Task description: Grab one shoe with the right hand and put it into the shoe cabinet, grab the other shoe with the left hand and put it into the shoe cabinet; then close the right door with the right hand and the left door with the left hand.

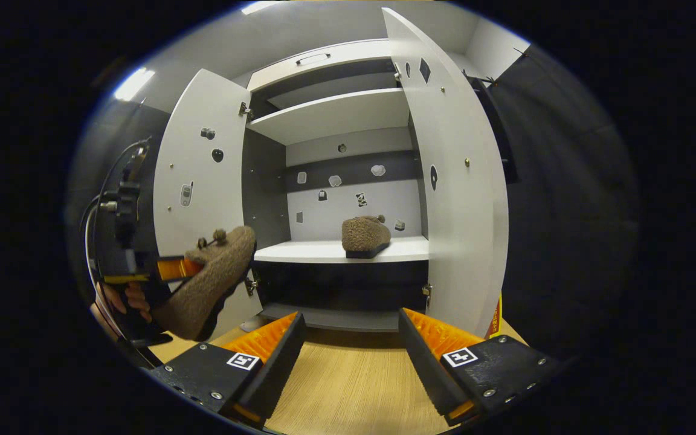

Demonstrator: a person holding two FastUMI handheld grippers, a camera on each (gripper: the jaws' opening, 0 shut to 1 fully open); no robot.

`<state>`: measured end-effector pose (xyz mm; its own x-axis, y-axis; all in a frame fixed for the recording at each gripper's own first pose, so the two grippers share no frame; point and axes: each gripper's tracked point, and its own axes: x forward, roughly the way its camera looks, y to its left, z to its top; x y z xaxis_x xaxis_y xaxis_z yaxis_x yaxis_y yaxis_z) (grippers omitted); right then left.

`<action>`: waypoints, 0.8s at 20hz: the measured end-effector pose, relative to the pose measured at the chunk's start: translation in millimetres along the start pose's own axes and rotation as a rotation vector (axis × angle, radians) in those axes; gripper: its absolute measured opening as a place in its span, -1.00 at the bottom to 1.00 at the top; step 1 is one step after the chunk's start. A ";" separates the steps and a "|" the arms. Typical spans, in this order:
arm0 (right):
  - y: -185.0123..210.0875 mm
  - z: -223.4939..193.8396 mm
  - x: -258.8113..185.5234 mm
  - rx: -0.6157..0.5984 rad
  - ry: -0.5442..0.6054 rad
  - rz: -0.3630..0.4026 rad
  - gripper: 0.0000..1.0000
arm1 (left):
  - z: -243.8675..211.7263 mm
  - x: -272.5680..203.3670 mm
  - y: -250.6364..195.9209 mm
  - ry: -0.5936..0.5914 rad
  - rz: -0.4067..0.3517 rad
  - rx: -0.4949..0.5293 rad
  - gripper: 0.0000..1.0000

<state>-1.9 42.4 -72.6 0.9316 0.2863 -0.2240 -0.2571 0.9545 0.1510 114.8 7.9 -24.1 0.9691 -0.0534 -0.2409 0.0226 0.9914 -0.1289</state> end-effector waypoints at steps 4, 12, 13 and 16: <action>-7.4 6.7 -13.6 -0.008 -0.009 -0.026 0.89 | 51.4 85.5 -30.0 -0.006 -0.035 0.037 -0.66; -26.6 11.3 -39.6 -0.002 0.009 -0.108 0.88 | 0.9 231.7 -30.1 0.190 0.031 0.054 -0.66; -27.7 12.0 -41.8 -0.004 0.013 -0.114 0.88 | -3.2 244.0 -25.8 0.204 0.047 0.048 -0.66; -30.8 16.2 -47.8 -0.005 0.011 -0.126 0.88 | -11.8 279.3 -13.8 0.214 0.086 0.119 -0.66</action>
<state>-34.3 -2.1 -50.9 0.9537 0.1652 -0.2514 -0.1397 0.9834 0.1162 382.3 -22.1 -100.9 0.8951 0.0206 -0.4454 -0.0169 0.9998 0.0123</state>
